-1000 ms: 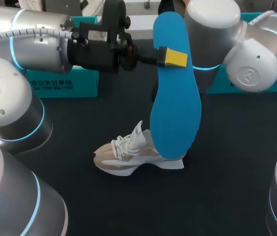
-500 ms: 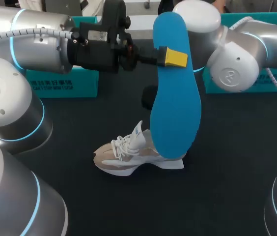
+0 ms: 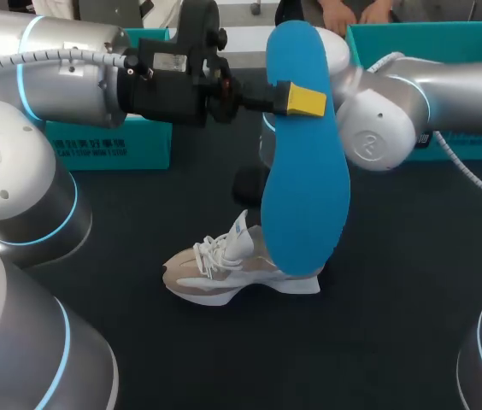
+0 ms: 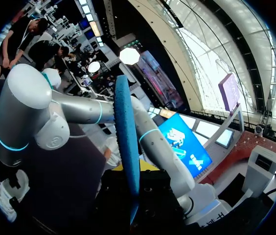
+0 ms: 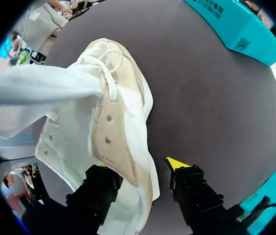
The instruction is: Take the shoe out of the shoebox, open the shoe tongue, remove and reinsert the insole, then place the shoe into the shoebox
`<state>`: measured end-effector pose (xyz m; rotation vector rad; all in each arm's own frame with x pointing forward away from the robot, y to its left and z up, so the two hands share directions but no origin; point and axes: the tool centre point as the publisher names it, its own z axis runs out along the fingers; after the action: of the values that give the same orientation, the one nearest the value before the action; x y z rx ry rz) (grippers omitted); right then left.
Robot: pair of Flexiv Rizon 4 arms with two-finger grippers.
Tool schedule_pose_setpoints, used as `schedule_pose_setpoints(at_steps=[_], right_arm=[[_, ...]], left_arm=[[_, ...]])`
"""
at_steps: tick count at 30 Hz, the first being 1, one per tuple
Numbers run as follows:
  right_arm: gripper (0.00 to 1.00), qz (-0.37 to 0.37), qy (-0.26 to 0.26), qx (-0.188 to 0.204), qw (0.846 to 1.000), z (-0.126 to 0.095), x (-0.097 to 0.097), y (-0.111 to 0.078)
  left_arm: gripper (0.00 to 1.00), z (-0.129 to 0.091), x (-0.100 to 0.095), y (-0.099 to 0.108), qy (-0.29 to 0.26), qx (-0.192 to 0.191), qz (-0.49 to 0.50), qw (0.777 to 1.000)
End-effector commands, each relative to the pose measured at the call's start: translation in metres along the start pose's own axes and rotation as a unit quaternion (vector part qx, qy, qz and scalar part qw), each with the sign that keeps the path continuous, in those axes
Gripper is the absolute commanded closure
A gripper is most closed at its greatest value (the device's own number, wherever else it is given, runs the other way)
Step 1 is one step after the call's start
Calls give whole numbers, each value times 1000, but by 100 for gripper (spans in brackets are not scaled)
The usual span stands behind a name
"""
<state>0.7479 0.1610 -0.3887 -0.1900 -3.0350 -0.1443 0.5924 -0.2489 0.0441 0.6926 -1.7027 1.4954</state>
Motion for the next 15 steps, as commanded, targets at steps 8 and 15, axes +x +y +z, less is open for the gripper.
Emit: schedule_pose_setpoints(at_steps=[8,15], right_arm=[[100,21,16,1,1000,1,4,-4],[100,82,49,-15,995,-10,13,-12]], left_arm=[[100,1,0,2,0,1,0,1000],[100,1,0,2,0,1,0,1000]])
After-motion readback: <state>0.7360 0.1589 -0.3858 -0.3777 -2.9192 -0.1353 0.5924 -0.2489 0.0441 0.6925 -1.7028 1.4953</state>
